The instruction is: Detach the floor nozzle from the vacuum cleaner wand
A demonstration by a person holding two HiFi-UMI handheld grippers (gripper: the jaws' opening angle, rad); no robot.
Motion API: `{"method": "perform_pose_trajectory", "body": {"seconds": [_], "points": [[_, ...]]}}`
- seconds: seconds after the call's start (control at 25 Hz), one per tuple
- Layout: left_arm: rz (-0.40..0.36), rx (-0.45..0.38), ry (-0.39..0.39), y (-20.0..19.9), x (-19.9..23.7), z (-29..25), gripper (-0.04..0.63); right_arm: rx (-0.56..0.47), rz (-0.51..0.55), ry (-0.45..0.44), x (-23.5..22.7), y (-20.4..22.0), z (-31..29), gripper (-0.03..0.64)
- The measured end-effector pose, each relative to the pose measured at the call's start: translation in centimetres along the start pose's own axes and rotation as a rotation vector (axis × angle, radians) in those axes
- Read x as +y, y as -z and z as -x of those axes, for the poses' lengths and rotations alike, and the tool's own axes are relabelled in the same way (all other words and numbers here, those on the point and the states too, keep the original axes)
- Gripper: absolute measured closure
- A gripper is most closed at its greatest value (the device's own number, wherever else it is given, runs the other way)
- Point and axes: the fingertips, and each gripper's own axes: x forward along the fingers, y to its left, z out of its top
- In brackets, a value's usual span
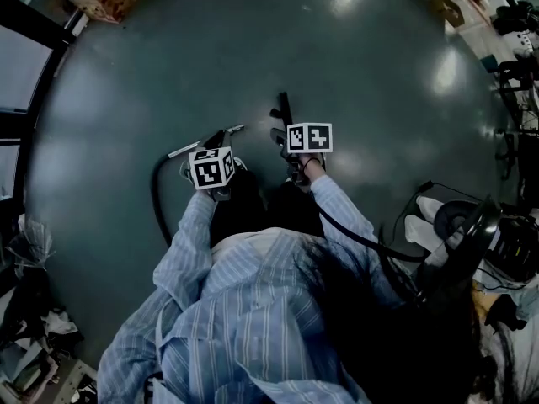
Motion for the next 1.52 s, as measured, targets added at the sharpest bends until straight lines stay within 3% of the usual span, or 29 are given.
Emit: {"method": "perform_pose_trajectory", "body": {"seconds": [0.28, 0.56, 0.76, 0.96, 1.52], "points": [[0.007, -0.047, -0.031, 2.8, -6.3, 2.3, 0.588, 0.02, 0.068, -0.041, -3.4, 3.9, 4.6, 0.405], [0.167, -0.11, -0.088, 8.7, -13.6, 5.4, 0.589, 0.062, 0.117, -0.097, -7.5, 9.9, 10.3, 0.405], [0.145, -0.078, -0.118, 13.9, -17.7, 8.4, 0.589, 0.105, 0.103, -0.122, -10.1, 15.6, 12.7, 0.405], [0.132, -0.062, -0.16, 17.4, -18.8, 11.6, 0.589, 0.148, 0.095, -0.16, -9.8, 19.6, 12.9, 0.407], [0.248, -0.088, -0.214, 26.2, -17.0, 20.0, 0.589, 0.169, 0.182, -0.188, -4.7, 26.8, 12.8, 0.41]]}}
